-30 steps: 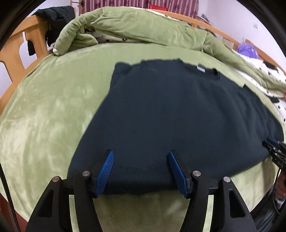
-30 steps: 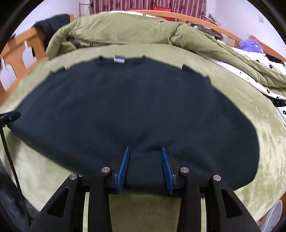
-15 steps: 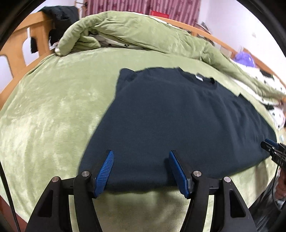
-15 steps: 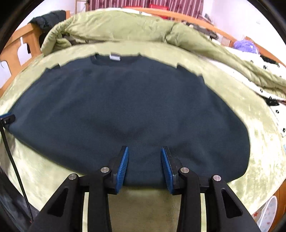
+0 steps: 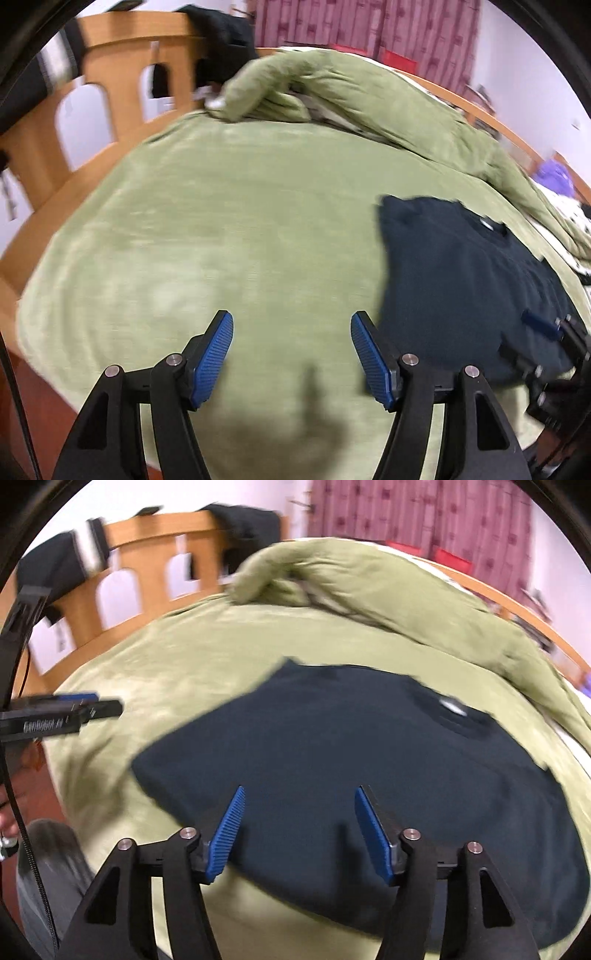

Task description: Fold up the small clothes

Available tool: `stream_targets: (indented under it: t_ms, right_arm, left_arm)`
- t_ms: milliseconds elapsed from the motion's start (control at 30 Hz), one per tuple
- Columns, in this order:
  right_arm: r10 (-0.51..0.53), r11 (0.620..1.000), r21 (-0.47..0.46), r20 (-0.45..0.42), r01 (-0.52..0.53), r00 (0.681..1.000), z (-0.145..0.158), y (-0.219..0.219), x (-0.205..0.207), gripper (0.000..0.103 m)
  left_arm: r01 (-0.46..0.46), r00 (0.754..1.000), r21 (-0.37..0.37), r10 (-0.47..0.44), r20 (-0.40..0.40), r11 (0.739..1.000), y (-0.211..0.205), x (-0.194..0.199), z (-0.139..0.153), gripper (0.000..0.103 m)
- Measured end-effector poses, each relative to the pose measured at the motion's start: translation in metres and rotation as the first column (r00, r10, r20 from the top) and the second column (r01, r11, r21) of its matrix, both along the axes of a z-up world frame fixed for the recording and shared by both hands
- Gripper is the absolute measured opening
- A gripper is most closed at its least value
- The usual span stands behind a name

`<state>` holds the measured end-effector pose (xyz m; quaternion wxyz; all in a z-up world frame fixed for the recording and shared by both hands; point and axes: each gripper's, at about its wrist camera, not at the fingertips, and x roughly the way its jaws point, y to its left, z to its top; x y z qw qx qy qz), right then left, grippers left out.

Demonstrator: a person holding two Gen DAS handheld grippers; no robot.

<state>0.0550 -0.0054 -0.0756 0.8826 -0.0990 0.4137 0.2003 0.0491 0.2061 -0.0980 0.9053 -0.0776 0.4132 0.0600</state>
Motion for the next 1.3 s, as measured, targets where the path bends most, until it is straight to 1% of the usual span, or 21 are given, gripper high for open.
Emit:
stream_targets:
  t_ms: [133, 233, 267, 333, 367, 400, 467, 500, 533, 567, 600, 667, 733, 833, 900, 967, 1067, 1100, 1200, 1267, 1300]
  right_arm:
    - [0.093, 0.996, 0.004, -0.038, -0.092, 0.995, -0.022, 0.044, -0.008, 0.066]
    - [0.151, 0.986, -0.067, -0.040, -0.154, 0.988, -0.043, 0.074, -0.015, 0.068]
    - [0.153, 0.983, -0.094, -0.036, -0.156, 0.988, -0.049, 0.078, -0.016, 0.070]
    - [0.137, 0.970, -0.202, -0.005, -0.136, 0.991, -0.065, 0.092, -0.017, 0.075]
    - [0.135, 0.963, -0.236, 0.020, -0.126, 0.991, -0.070, 0.097, -0.018, 0.077]
    - [0.126, 0.960, -0.258, 0.059, -0.107, 0.990, -0.073, 0.101, -0.019, 0.079]
    - [0.092, 0.964, -0.256, 0.080, -0.069, 0.993, -0.075, 0.103, -0.016, 0.079]
    - [0.064, 0.967, -0.251, 0.086, -0.041, 0.994, -0.074, 0.102, -0.012, 0.067]
    - [0.045, 0.967, -0.255, 0.092, -0.020, 0.995, -0.073, 0.101, -0.009, 0.045]
    - [0.033, 0.966, -0.258, 0.090, -0.008, 0.995, -0.071, 0.100, -0.005, 0.033]
    - [0.022, 0.968, -0.249, 0.081, -0.001, 0.997, -0.067, 0.098, 0.000, 0.025]
    - [-0.001, 0.982, -0.189, 0.063, 0.013, 0.998, -0.057, 0.089, 0.005, 0.019]
    - [-0.035, 0.997, -0.071, 0.068, 0.040, 0.997, -0.032, 0.071, 0.005, 0.017]
    - [-0.094, 0.995, 0.029, 0.133, 0.091, 0.987, 0.011, 0.044, 0.007, 0.017]
    - [-0.138, 0.988, 0.088, 0.143, 0.126, 0.980, 0.034, 0.022, 0.012, 0.016]
    - [-0.218, 0.965, 0.180, 0.134, 0.193, 0.967, 0.060, -0.018, 0.020, 0.016]
    - [-0.327, 0.916, 0.286, 0.119, 0.283, 0.938, 0.086, -0.080, 0.020, 0.016]
    - [-0.381, 0.885, 0.330, 0.109, 0.328, 0.918, 0.095, -0.115, 0.016, 0.016]
    - [-0.493, 0.824, 0.380, 0.113, 0.421, 0.863, 0.106, -0.189, 0.000, 0.016]
    - [-0.566, 0.785, 0.380, 0.120, 0.489, 0.816, 0.107, -0.239, -0.018, 0.015]
    - [-0.616, 0.754, 0.377, 0.120, 0.538, 0.779, 0.104, -0.271, -0.031, 0.015]
  left_arm:
    - [-0.062, 0.998, 0.000, 0.062, -0.008, 0.998, 0.040, -0.006, -0.006, 0.065]
    - [-0.084, 0.996, -0.004, 0.084, -0.018, 0.996, 0.056, -0.006, -0.013, 0.065]
    - [-0.091, 0.996, -0.013, 0.090, -0.021, 0.996, 0.061, -0.006, -0.016, 0.065]
    - [-0.099, 0.995, -0.029, 0.099, -0.026, 0.995, 0.065, -0.006, -0.021, 0.065]
    - [-0.100, 0.995, -0.035, 0.099, -0.029, 0.994, 0.066, -0.006, -0.023, 0.065]
    - [-0.099, 0.995, -0.036, 0.098, -0.030, 0.994, 0.068, -0.008, -0.024, 0.065]
    - [-0.093, 0.995, -0.030, 0.092, -0.034, 0.995, 0.066, -0.008, -0.027, 0.065]
    - [-0.090, 0.995, -0.030, 0.089, -0.035, 0.995, 0.065, -0.008, -0.027, 0.065]
    - [-0.085, 0.996, -0.031, 0.084, -0.036, 0.996, 0.063, -0.007, -0.028, 0.065]
    - [-0.082, 0.996, -0.031, 0.081, -0.038, 0.996, 0.062, -0.007, -0.028, 0.065]
    - [-0.080, 0.996, -0.030, 0.079, -0.038, 0.996, 0.060, -0.008, -0.028, 0.065]
    - [-0.074, 0.997, -0.024, 0.073, -0.036, 0.997, 0.055, -0.008, -0.025, 0.065]
    - [-0.062, 0.998, -0.028, 0.061, -0.027, 0.998, 0.048, -0.007, -0.021, 0.065]
    - [-0.043, 0.999, -0.022, 0.042, -0.022, 0.999, 0.033, -0.001, -0.015, 0.065]
    - [-0.029, 0.999, -0.027, 0.029, -0.016, 0.999, 0.022, 0.003, -0.010, 0.065]
    - [-0.004, 1.000, -0.032, 0.004, -0.003, 0.999, 0.003, 0.010, -0.001, 0.065]
    - [0.042, 0.999, -0.024, -0.042, 0.018, 0.999, -0.029, 0.021, 0.012, 0.065]
    - [0.058, 0.998, -0.022, -0.057, 0.024, 0.998, -0.038, 0.024, 0.015, 0.065]
    - [0.120, 0.992, -0.015, -0.120, 0.045, 0.993, -0.080, 0.037, 0.025, 0.065]
    - [0.160, 0.986, -0.014, -0.159, 0.052, 0.987, -0.107, 0.045, 0.028, 0.065]
    - [0.176, 0.983, -0.012, -0.175, 0.055, 0.984, -0.118, 0.047, 0.029, 0.065]
